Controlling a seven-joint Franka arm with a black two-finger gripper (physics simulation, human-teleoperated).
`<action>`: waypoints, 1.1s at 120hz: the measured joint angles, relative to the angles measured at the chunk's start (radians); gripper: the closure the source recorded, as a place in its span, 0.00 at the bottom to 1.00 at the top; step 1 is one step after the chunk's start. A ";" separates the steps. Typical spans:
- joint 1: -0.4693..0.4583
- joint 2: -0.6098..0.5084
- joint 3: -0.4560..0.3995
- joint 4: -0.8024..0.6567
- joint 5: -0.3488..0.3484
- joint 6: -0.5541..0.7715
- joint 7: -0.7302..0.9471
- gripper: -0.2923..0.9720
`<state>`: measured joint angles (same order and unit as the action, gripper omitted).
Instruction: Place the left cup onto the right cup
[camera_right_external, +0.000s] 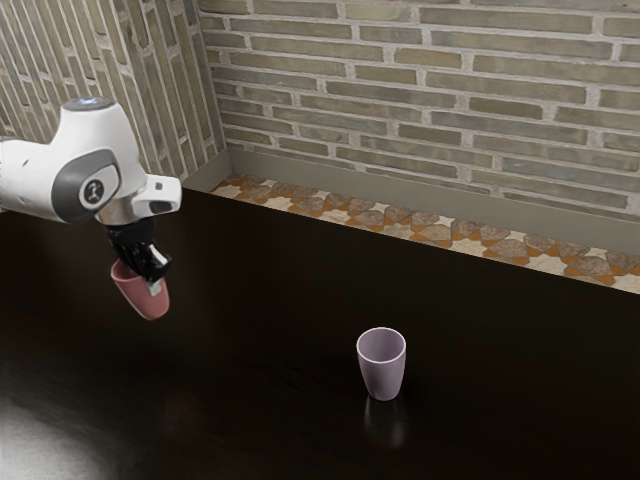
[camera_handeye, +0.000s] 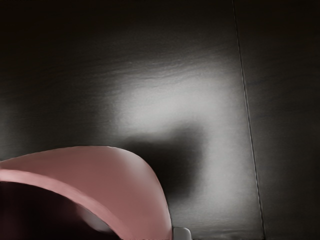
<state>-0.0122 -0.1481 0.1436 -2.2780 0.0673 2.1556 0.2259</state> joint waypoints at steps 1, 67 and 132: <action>-0.001 -0.001 -0.002 0.000 -0.002 -0.003 0.000 0.85; -0.049 -0.014 -0.160 0.134 -0.056 -0.184 -0.016 0.85; -0.153 0.103 -0.239 0.318 -0.070 -0.231 -0.030 0.85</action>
<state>-0.1651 -0.0453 -0.0951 -1.9602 -0.0030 1.9250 0.1963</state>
